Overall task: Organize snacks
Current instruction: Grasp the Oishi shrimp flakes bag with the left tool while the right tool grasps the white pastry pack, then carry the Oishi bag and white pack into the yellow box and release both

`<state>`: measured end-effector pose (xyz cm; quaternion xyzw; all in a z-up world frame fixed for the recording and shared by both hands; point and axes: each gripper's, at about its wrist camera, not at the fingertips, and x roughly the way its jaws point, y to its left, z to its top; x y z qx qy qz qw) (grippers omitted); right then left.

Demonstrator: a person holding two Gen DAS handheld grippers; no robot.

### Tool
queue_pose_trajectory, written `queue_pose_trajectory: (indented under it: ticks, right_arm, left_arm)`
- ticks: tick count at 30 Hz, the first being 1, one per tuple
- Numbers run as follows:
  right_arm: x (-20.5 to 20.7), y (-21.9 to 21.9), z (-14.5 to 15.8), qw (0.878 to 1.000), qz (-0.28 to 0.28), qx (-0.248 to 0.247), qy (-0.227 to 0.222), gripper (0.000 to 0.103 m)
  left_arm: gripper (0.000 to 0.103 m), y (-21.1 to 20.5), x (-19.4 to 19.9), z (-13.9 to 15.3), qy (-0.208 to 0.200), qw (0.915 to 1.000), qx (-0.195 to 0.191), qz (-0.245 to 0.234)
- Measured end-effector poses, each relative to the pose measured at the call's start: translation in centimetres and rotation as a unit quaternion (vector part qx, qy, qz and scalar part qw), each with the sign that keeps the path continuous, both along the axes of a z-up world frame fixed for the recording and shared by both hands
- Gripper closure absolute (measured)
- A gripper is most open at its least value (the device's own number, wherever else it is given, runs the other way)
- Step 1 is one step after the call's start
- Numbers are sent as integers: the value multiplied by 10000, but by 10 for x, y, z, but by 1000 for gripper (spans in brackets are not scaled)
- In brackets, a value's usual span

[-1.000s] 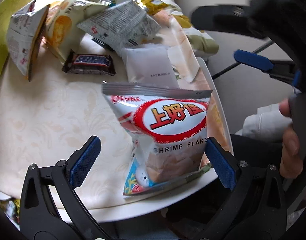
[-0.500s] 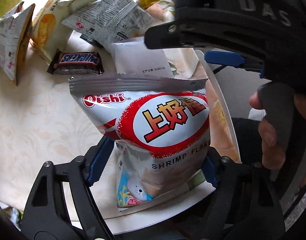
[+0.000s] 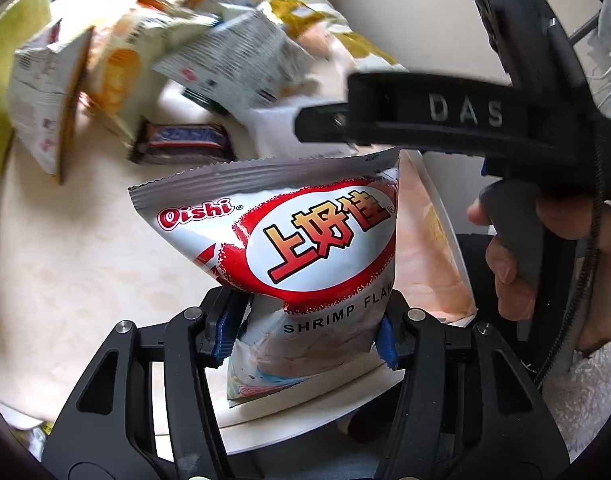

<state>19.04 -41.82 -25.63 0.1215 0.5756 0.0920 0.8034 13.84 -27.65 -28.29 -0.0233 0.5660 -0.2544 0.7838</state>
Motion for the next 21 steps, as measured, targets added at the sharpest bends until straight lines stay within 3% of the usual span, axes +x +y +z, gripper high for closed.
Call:
queue_pose_trajectory:
  ticks: [9,15,21]
  right_arm:
    - [2,16,-6,9999,31,88,-43,1]
    - [2,27,-17,9999,127,17,28,10]
    - [-2,40,-26,9988,148,-467,-74,16]
  left_arm:
    - [52,54,3,2,48,9982,230,543]
    - [52,91,12,5,-14,9950,287,956]
    - [52,122,15,13,-82,9914,240,1283]
